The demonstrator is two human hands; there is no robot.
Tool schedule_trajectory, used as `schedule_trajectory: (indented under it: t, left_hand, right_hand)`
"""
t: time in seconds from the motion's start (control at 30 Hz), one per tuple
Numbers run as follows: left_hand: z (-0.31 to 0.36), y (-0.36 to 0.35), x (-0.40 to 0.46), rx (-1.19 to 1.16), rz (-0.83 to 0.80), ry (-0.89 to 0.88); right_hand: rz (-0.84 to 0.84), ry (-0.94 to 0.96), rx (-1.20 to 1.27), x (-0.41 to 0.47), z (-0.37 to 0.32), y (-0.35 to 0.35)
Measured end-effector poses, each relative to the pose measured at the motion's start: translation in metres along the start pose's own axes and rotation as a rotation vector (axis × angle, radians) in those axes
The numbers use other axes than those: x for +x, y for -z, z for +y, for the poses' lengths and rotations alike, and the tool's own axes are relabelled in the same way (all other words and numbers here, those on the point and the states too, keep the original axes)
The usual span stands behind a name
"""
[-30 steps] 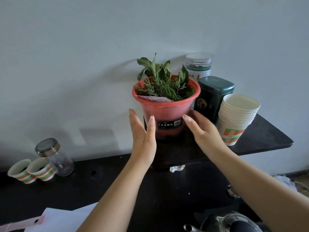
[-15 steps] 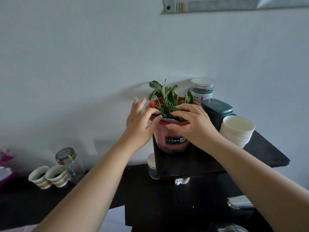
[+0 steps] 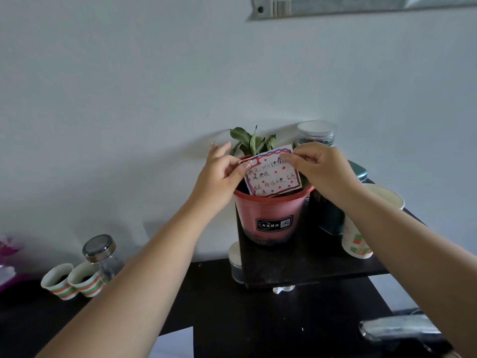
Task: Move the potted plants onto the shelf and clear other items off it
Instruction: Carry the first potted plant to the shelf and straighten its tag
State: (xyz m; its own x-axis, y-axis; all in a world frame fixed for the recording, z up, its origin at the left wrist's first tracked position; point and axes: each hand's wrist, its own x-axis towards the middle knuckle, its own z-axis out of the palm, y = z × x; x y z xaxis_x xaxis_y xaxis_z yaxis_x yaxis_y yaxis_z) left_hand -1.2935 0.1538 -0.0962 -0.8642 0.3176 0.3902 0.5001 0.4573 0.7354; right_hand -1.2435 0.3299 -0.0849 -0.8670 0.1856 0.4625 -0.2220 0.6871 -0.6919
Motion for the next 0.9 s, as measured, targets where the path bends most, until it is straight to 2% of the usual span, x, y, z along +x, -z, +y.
schedule_trajectory:
  t: [0.17, 0.4, 0.5, 0.7, 0.9]
  left_hand:
    - [-0.003, -0.014, 0.005, 0.02, -0.012, 0.033]
    - [-0.01, -0.016, 0.011, -0.027, 0.081, 0.063]
    - [-0.011, -0.016, 0.01, -0.06, 0.124, 0.047]
    - [-0.013, -0.025, 0.0, -0.089, 0.07, 0.028]
    - [-0.016, -0.031, -0.004, -0.149, 0.089, -0.043]
  right_hand:
    - [-0.048, -0.065, -0.079, 0.004, 0.013, 0.002]
    - [-0.045, -0.048, -0.174, 0.005, 0.022, 0.001]
    - [-0.04, -0.02, -0.179, 0.008, 0.019, 0.004]
    - [-0.079, 0.03, -0.234, 0.007, 0.02, 0.004]
    - [-0.091, 0.017, -0.268, 0.011, 0.021, 0.006]
